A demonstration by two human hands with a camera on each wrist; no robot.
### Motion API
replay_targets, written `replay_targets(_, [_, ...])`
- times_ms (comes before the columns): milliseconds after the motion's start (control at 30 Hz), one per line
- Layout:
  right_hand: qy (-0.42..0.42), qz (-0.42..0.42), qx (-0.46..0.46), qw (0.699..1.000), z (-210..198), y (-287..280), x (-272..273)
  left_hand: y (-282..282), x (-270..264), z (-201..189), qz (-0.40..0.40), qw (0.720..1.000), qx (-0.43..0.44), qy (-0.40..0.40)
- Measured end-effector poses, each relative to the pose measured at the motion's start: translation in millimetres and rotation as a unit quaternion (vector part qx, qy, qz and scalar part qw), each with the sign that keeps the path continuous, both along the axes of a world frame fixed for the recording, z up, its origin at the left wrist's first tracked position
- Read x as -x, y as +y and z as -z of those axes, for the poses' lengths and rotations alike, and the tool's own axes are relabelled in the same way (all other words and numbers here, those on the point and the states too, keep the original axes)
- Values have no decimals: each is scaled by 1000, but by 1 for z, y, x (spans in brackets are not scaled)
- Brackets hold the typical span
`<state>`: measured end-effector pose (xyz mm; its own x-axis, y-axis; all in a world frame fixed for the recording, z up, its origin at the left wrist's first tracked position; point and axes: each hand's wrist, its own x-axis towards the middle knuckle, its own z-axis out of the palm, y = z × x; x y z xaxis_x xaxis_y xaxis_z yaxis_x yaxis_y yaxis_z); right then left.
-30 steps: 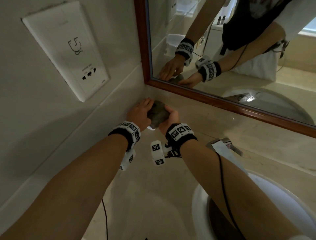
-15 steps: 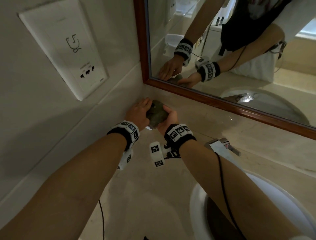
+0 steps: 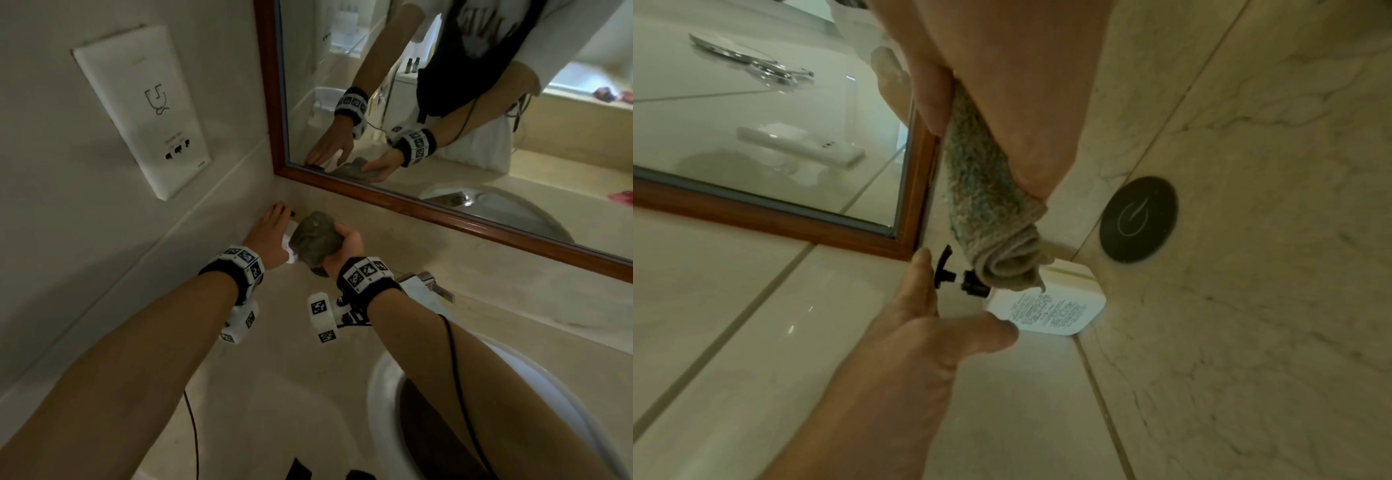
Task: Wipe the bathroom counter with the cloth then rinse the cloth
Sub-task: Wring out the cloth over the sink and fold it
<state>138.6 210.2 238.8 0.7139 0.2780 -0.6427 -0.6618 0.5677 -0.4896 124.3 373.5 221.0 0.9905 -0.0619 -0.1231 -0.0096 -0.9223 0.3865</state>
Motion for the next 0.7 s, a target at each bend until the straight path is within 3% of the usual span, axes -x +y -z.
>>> replay_targets(133, [4, 29, 11, 1000, -6, -18, 15, -20, 24, -5, 28, 997, 55, -50])
replay_targets(300, [-13, 59, 6, 998, -10, -31, 42, -42, 49, -13, 68, 974, 204, -65])
replay_targets(400, [-21, 71, -26, 997, -7, -40, 58, -50, 65, -13, 61, 974, 216, -28])
replay_targets(700, [-55, 40, -103, 992, -1, -63, 95, -66, 101, 0, 42, 970, 237, -43])
